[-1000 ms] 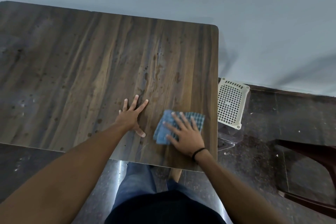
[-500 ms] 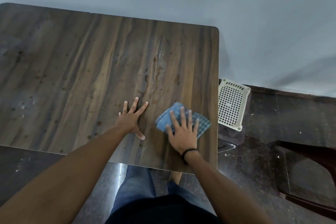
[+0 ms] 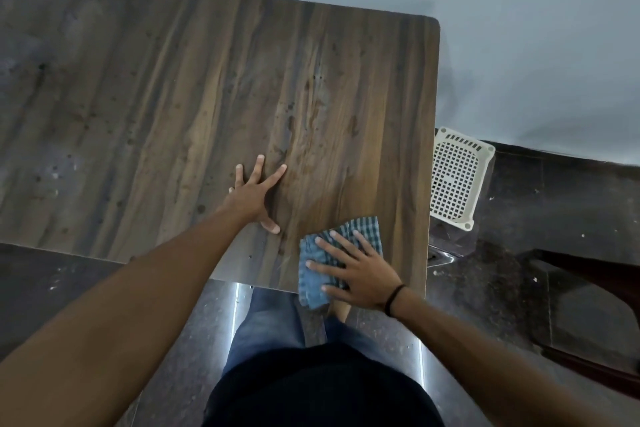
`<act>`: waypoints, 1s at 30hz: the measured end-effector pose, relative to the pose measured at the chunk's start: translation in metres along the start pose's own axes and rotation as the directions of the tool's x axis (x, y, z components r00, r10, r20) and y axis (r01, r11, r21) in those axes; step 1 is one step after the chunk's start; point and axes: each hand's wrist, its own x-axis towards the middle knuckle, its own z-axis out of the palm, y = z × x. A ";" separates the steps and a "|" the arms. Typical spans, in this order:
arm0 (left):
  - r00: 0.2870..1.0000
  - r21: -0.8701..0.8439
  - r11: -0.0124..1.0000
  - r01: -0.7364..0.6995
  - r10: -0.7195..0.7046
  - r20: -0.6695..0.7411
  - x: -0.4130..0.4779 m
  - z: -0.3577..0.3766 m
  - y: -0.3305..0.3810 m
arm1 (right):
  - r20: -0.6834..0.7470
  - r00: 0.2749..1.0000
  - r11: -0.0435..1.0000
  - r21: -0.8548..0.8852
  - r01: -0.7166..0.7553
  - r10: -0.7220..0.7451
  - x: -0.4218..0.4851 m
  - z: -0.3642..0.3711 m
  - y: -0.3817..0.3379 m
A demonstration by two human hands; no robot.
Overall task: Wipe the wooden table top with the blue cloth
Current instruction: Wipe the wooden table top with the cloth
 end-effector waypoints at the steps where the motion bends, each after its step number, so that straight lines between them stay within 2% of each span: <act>1: 1.000 -0.003 1.000 -0.001 0.001 -0.008 0.000 0.000 0.000 | 0.002 1.000 1.000 -0.014 -0.001 0.001 0.001 -0.001 0.010; 2: 1.000 -0.001 1.000 0.002 -0.002 -0.015 0.000 0.000 0.001 | -0.006 0.997 0.997 0.011 -0.080 0.080 0.005 -0.003 0.018; 3: 1.000 0.002 1.000 0.008 -0.008 -0.017 -0.001 -0.001 0.001 | -0.023 0.974 0.972 0.063 -0.225 0.227 0.013 -0.008 0.020; 5: 1.000 0.003 1.000 0.020 -0.020 -0.017 -0.002 -0.001 0.000 | -0.028 0.872 0.863 0.163 -0.478 0.488 0.031 -0.015 -0.003; 6: 1.000 0.001 1.000 0.020 -0.020 -0.016 -0.002 -0.001 0.000 | -0.028 0.861 0.849 0.185 -0.495 0.508 0.038 -0.013 -0.021; 8: 1.000 0.002 1.000 0.017 -0.017 -0.011 -0.002 -0.001 0.001 | -0.020 0.944 0.937 0.123 -0.325 0.330 0.037 -0.004 -0.055; 10: 1.000 0.004 1.000 0.017 -0.017 -0.013 -0.002 -0.002 0.002 | 0.008 0.994 0.992 0.048 -0.113 0.113 0.021 -0.002 -0.045; 11: 1.000 0.003 1.000 0.019 -0.019 -0.017 -0.002 -0.002 0.002 | -0.004 0.998 0.998 0.019 -0.059 0.059 0.015 -0.003 -0.027; 12: 1.000 0.003 1.000 0.019 -0.019 -0.020 -0.003 -0.001 0.002 | -0.009 0.998 0.997 0.020 -0.069 0.069 0.011 -0.006 -0.009; 13: 1.000 0.004 1.000 0.019 -0.019 -0.023 -0.003 -0.001 0.002 | -0.029 0.986 0.985 0.049 -0.165 0.167 0.008 -0.009 0.007; 14: 0.999 0.003 1.000 0.018 -0.018 -0.026 -0.003 -0.001 0.002 | -0.044 0.940 0.937 0.098 -0.334 0.340 0.007 -0.013 0.016; 15: 0.999 0.001 1.000 0.016 -0.016 -0.028 -0.003 -0.001 0.001 | -0.039 0.863 0.857 0.147 -0.494 0.505 0.009 -0.016 0.013; 16: 0.999 0.001 1.000 0.010 -0.010 -0.031 -0.003 0.000 0.001 | -0.035 0.802 0.793 0.182 -0.582 0.596 0.013 -0.016 0.000; 17: 0.999 0.002 1.000 0.006 -0.006 -0.033 -0.002 0.000 0.000 | -0.030 0.802 0.789 0.204 -0.579 0.596 0.016 -0.013 -0.019; 18: 0.999 0.006 1.000 0.004 -0.004 -0.031 -0.001 0.000 -0.001 | -0.022 0.867 0.854 0.186 -0.486 0.498 0.015 -0.008 -0.037; 20: 1.000 0.012 1.000 0.006 -0.005 -0.029 0.000 -0.001 -0.001 | 0.033 0.984 0.977 0.118 -0.178 0.175 0.001 -0.003 -0.041; 21: 1.000 0.011 1.000 0.009 -0.009 -0.027 0.000 -0.001 -0.001 | 0.062 0.996 0.994 0.092 -0.062 0.057 -0.004 -0.007 -0.023; 22: 1.000 0.009 1.000 0.012 -0.012 -0.026 -0.001 -0.001 0.000 | 0.069 0.998 0.997 0.072 -0.016 0.011 -0.005 -0.012 0.000; 23: 1.000 0.010 1.000 0.013 -0.013 -0.026 -0.001 -0.001 0.001 | 0.083 0.996 0.996 0.076 -0.045 0.038 -0.002 -0.019 0.022; 24: 1.000 0.013 1.000 0.011 -0.011 -0.024 0.000 -0.001 0.001 | 0.079 0.986 0.983 0.099 -0.155 0.148 0.005 -0.025 0.041; 25: 1.000 0.016 1.000 0.010 -0.010 -0.022 0.000 -0.001 0.002 | 0.049 0.944 0.931 0.157 -0.331 0.327 0.013 -0.032 0.055; 26: 1.000 0.017 1.000 0.011 -0.010 -0.023 -0.001 -0.001 0.002 | 0.027 0.854 0.830 0.222 -0.512 0.520 0.023 -0.036 0.060; 27: 1.000 0.017 1.000 0.015 -0.014 -0.027 -0.001 0.000 0.001 | 0.011 0.757 0.728 0.264 -0.633 0.654 0.036 -0.038 0.057; 28: 0.999 0.017 1.000 0.019 -0.018 -0.029 -0.001 0.000 0.000 | -0.002 0.705 0.677 0.281 -0.680 0.709 0.048 -0.037 0.045; 29: 0.999 0.015 1.000 0.019 -0.018 -0.029 -0.001 0.000 0.000 | -0.009 0.720 0.693 0.276 -0.666 0.694 0.057 -0.035 0.030; 30: 0.999 0.016 1.000 0.014 -0.013 -0.030 -0.001 0.000 -0.001 | -0.013 0.793 0.771 0.244 -0.588 0.609 0.060 -0.029 0.016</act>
